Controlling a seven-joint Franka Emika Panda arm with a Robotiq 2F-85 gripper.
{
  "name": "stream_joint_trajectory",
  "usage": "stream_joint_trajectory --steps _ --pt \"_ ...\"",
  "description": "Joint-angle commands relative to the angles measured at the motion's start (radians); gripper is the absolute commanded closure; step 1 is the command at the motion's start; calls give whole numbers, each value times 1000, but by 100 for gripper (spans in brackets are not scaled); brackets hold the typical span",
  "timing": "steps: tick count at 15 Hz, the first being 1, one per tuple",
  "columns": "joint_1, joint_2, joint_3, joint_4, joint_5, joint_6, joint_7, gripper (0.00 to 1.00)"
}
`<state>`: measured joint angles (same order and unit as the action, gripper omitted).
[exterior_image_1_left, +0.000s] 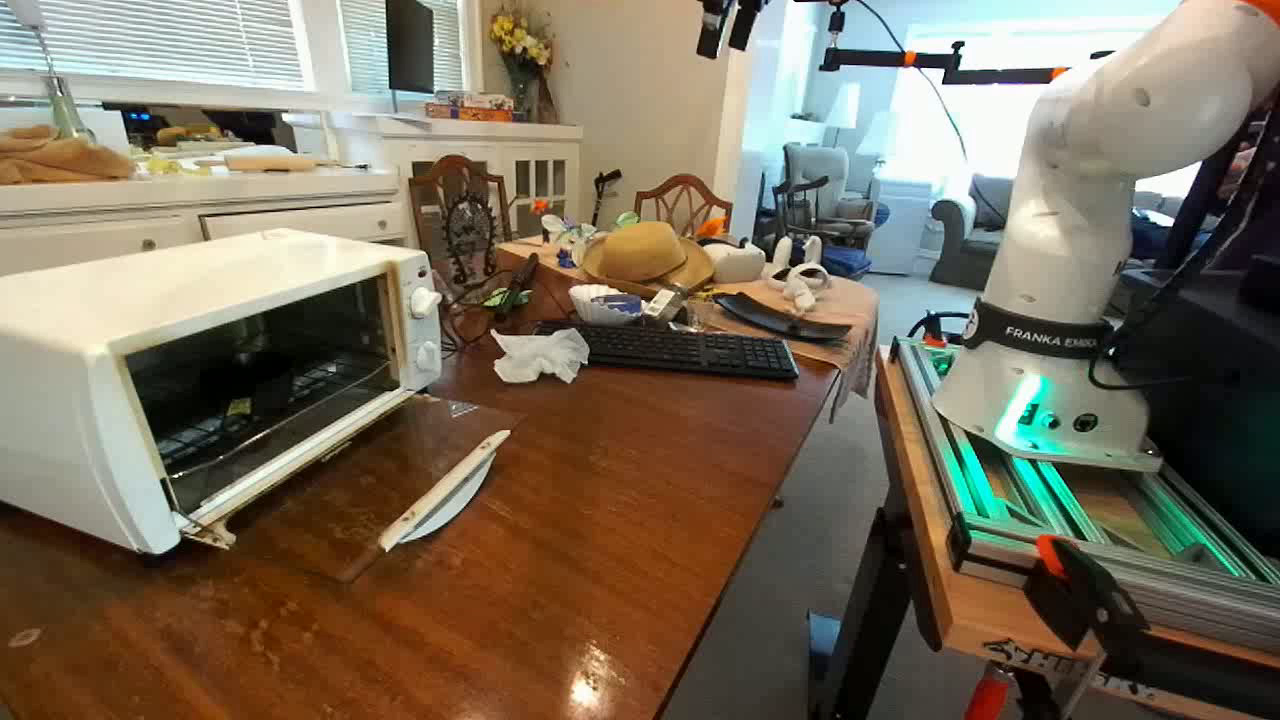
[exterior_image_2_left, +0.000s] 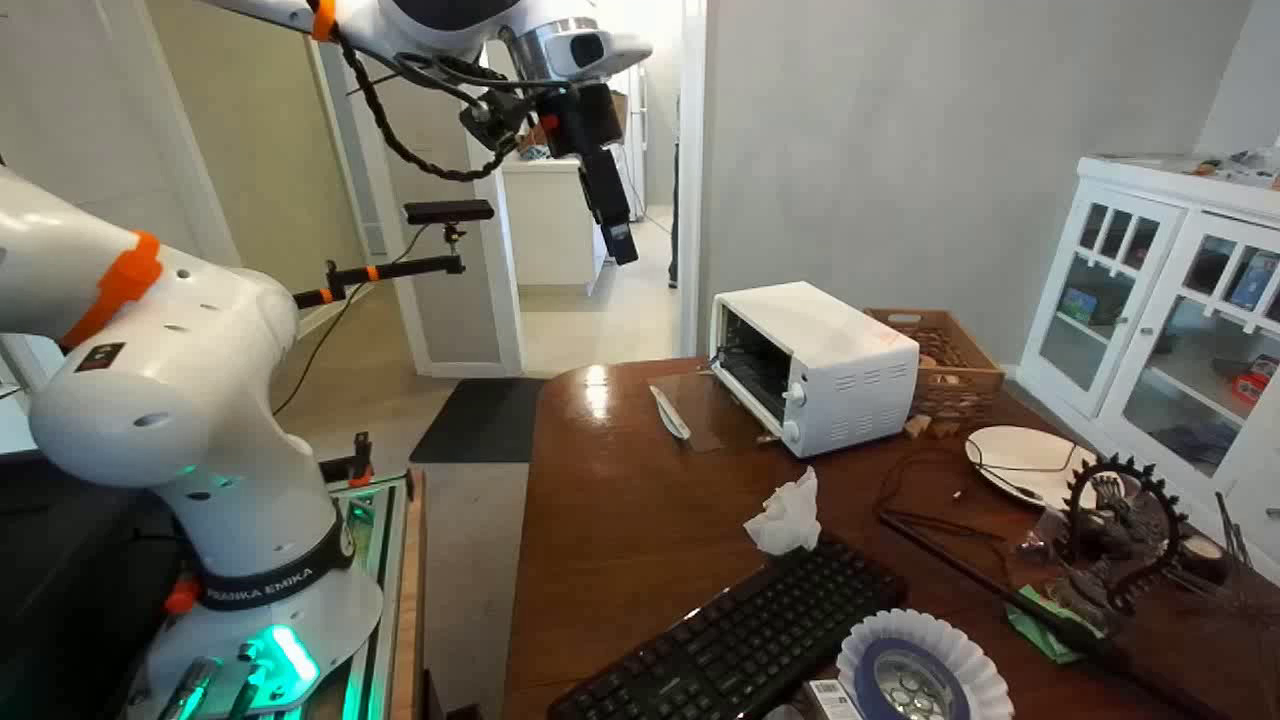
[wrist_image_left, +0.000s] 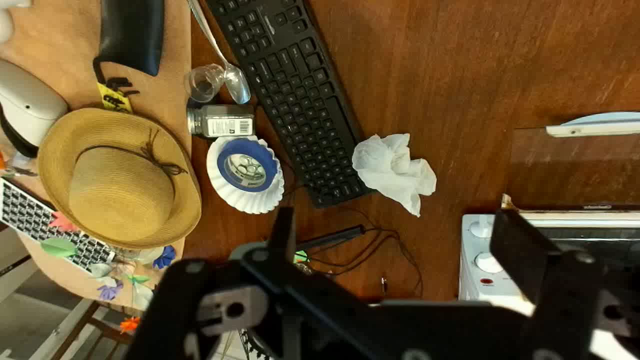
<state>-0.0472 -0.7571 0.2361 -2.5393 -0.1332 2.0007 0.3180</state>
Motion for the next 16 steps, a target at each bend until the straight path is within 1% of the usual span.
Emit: stream_joint_trajectory --steps 1,8,9,13,16 --pt "15 3 -11 3 -10 -4 8 0" --pt "14 1 -13 1 -11 -1 8 0" --pt "4 1 -15 2 -19 10 16 0" --pt "-32 35 -93 27 -13 1 -5 0" --pt "-46 64 -176 42 5 -6 -60 0"
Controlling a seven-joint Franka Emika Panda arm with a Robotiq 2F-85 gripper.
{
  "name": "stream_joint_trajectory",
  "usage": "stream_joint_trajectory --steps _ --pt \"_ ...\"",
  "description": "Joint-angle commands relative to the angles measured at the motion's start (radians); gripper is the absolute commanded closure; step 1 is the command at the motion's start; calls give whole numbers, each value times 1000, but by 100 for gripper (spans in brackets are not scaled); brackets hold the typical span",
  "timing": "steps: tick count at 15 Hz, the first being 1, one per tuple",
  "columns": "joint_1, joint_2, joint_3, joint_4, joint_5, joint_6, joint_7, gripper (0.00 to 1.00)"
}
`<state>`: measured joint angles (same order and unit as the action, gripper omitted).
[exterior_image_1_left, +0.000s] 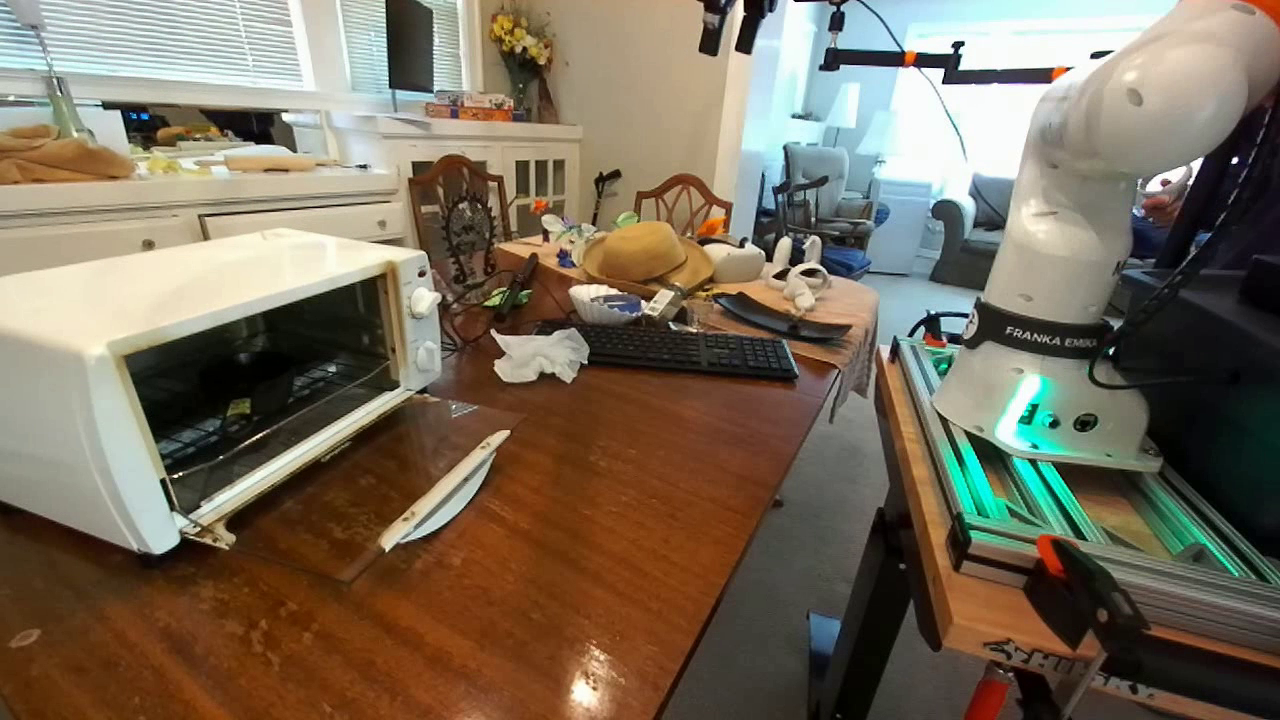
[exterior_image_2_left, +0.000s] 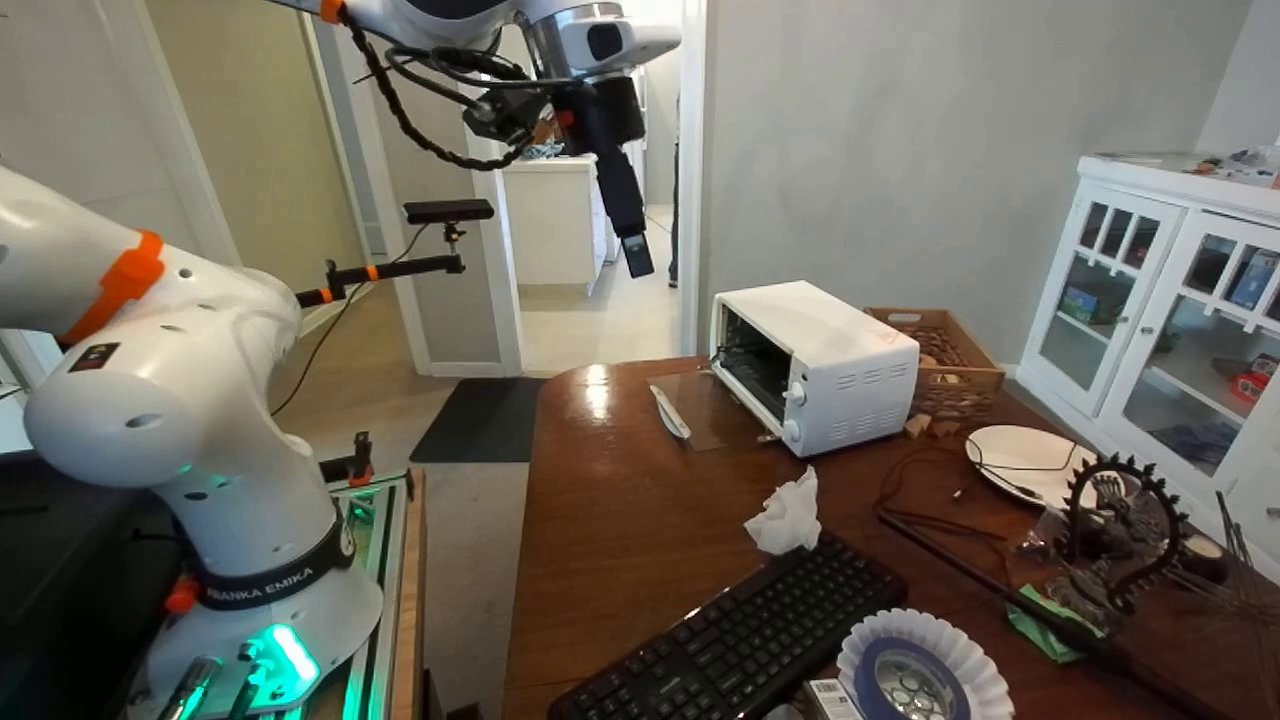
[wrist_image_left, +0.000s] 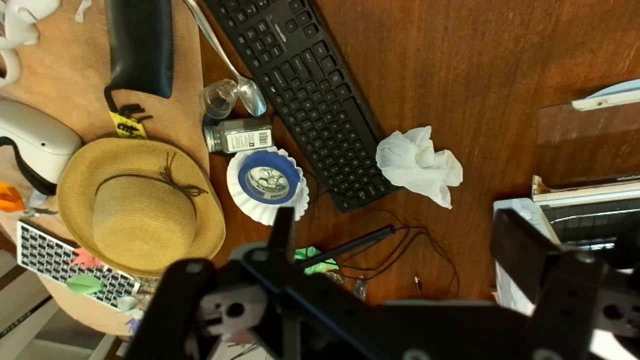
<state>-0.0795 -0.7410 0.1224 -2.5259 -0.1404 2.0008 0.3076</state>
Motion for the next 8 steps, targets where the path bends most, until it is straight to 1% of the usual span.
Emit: stream_joint_trajectory --steps 1,5,8 --pt "-16 57 -96 28 17 2 -81 0" --pt "-20 117 -234 65 21 0 -271 0" --pt "-69 187 -293 89 -19 44 -323 0"
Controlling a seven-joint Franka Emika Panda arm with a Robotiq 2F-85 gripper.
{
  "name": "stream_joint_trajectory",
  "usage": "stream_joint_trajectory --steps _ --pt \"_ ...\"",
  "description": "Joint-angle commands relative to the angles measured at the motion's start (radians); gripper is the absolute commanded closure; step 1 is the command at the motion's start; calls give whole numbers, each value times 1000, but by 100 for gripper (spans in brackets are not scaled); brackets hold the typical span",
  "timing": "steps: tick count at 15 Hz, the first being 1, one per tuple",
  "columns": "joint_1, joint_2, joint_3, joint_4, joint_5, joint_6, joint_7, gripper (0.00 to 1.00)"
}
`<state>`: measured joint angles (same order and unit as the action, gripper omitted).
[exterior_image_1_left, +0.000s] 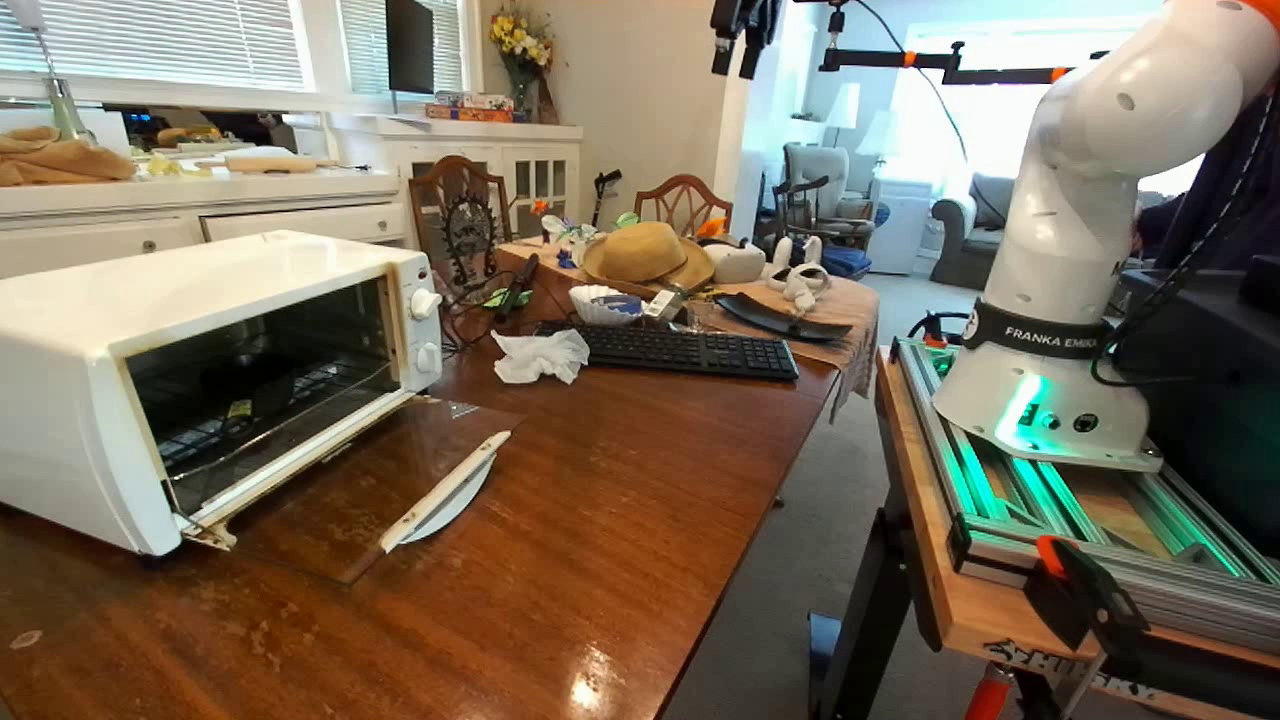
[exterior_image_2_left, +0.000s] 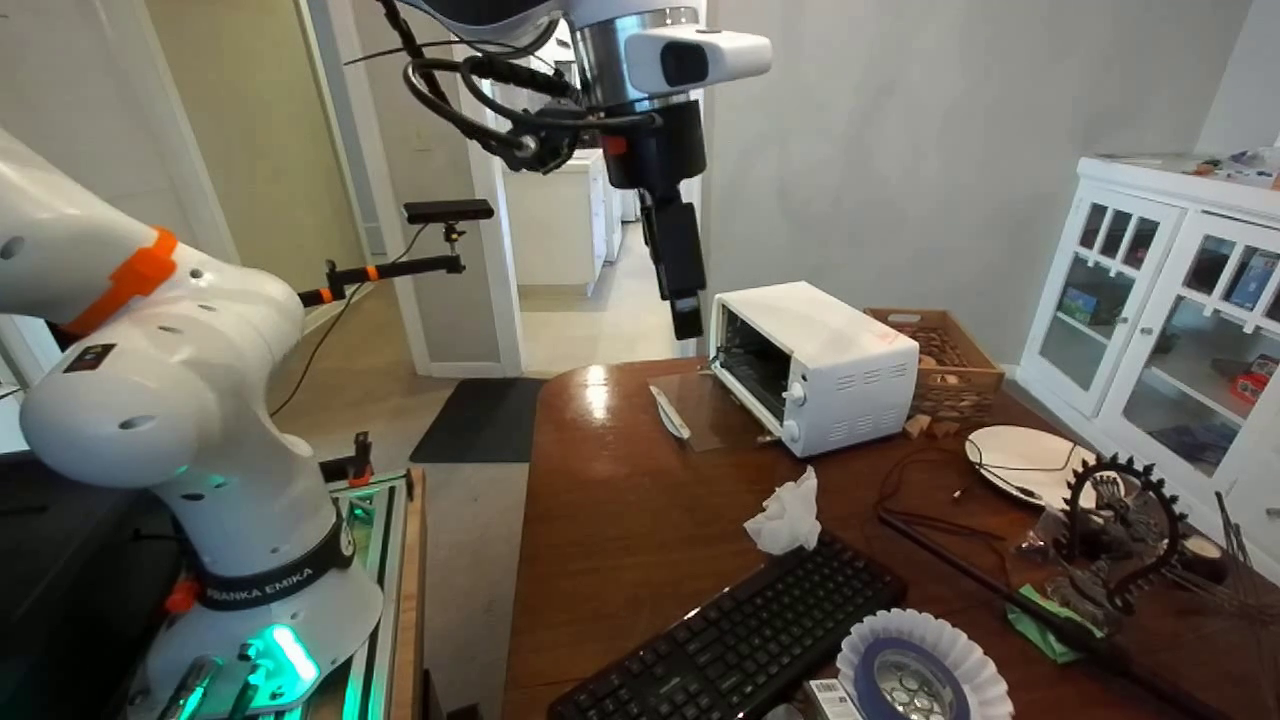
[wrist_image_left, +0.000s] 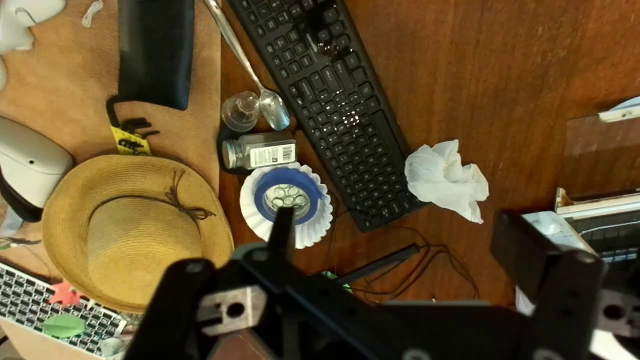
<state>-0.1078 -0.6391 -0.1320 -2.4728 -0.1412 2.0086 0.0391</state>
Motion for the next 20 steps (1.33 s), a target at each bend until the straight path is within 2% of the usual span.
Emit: stream_joint_trajectory --steps 1,4,6,7,10,14,20 --pt "-57 112 -51 42 -31 55 -59 0" --pt "-109 201 -70 51 -66 122 -36 0" --pt "-144 251 -55 63 -92 146 25 0" --pt "-127 188 -64 34 -60 128 -25 0" --pt "-139 243 -64 53 -71 143 -3 0" --pt "-139 248 -60 63 -71 143 2 0" --pt "-171 328 -76 6 -110 247 21 0"
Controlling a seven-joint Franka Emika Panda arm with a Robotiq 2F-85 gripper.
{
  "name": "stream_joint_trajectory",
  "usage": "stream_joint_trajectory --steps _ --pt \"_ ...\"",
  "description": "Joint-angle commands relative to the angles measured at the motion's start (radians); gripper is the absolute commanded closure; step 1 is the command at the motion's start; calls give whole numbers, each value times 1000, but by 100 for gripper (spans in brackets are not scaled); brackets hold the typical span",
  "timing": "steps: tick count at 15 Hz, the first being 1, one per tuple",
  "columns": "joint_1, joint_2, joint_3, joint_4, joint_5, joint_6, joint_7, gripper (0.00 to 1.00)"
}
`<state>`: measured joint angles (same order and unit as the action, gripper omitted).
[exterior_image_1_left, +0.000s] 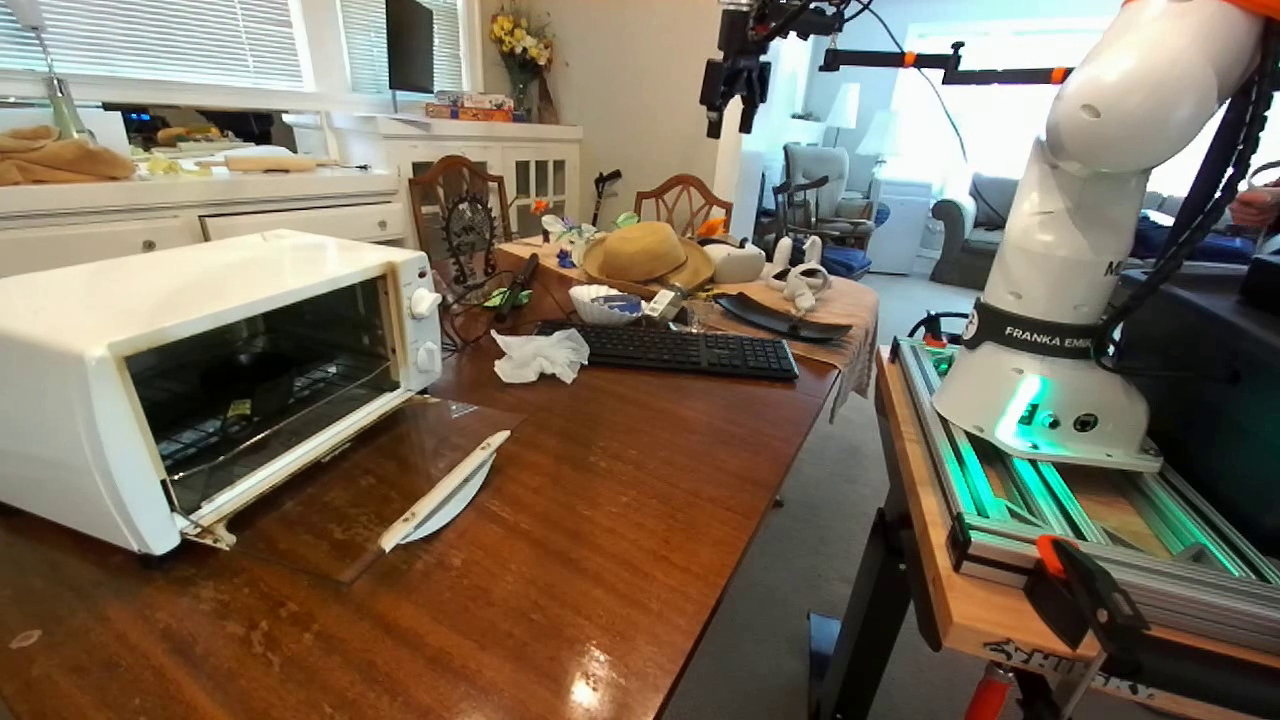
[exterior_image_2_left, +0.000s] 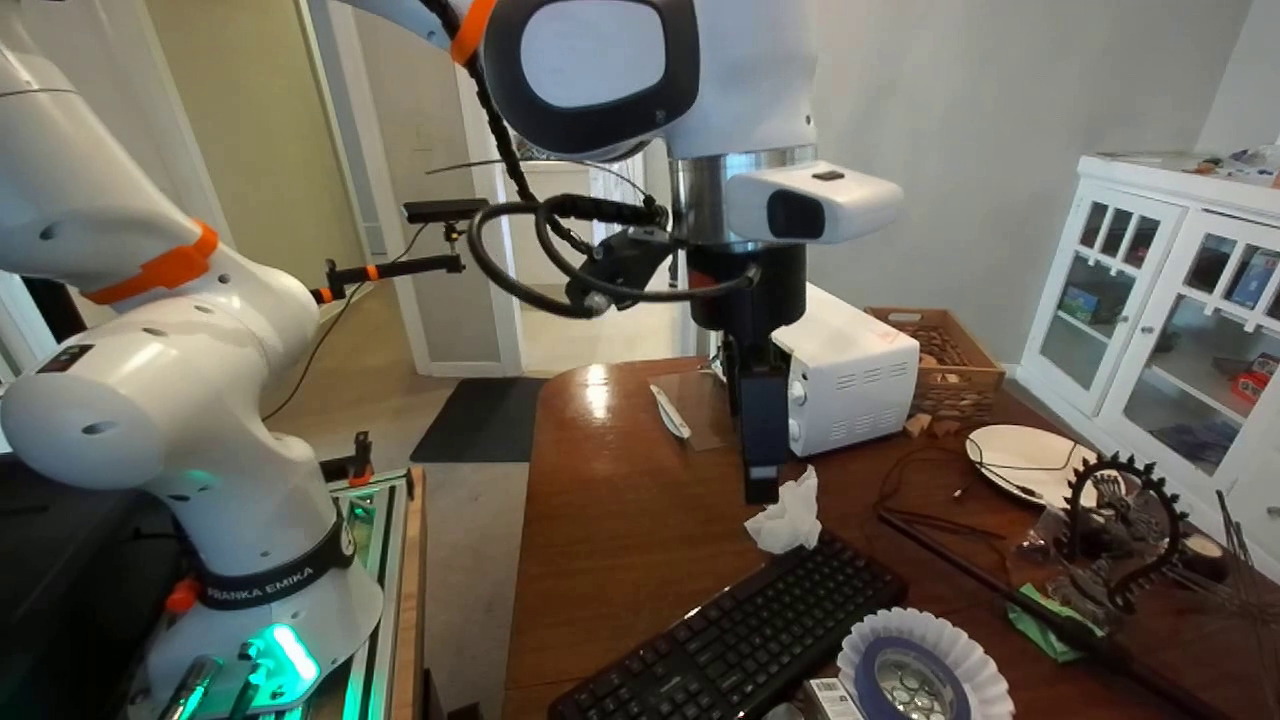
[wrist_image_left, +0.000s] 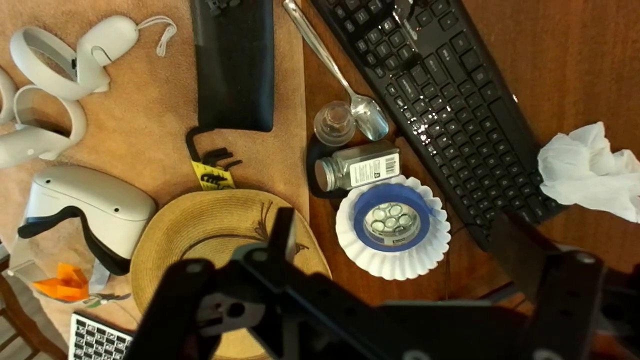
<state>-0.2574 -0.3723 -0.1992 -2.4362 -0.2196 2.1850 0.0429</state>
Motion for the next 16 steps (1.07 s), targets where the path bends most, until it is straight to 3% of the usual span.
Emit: stream_joint_trajectory --steps 1,4,9,13,15,16 --pt "-30 93 -17 -41 -42 108 12 0" --pt "-43 206 -62 -30 -26 171 -52 0" --pt "-65 456 -145 82 84 192 -223 0" --pt "-93 587 -137 149 163 183 -275 0" --pt "-94 646 -128 171 177 196 -235 0" --pt "-91 577 -136 131 144 187 -243 0"
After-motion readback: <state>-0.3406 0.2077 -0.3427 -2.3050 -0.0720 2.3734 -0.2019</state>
